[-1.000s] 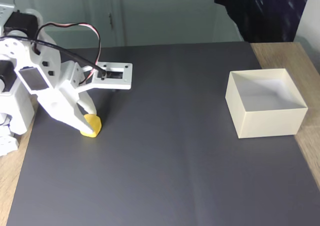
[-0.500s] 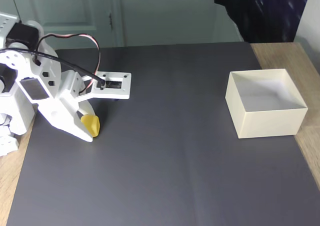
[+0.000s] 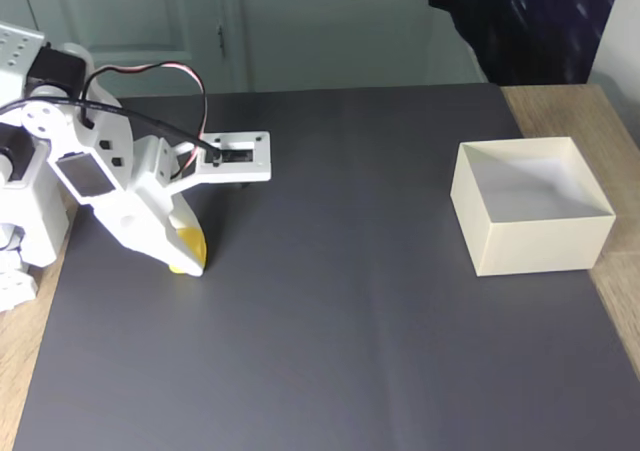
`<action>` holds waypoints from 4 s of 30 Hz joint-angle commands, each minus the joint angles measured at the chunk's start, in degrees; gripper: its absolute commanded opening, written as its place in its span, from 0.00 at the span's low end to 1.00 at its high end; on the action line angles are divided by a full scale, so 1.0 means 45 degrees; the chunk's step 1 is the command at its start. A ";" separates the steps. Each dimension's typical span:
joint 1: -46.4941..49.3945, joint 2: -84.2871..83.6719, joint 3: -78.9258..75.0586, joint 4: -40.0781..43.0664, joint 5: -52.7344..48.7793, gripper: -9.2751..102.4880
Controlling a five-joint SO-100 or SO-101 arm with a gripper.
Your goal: Grasp a cube block and put it in the white box.
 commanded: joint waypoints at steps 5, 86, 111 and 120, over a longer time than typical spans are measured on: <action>-0.0371 0.0762 -0.0488 -0.0098 -0.0137 0.08; -0.0156 -2.1348 -2.7559 -0.4434 0.3008 0.17; -0.0957 -2.1094 -2.9688 -0.1211 0.3066 0.10; -0.1484 -1.9238 -2.9512 0.1660 0.3047 0.08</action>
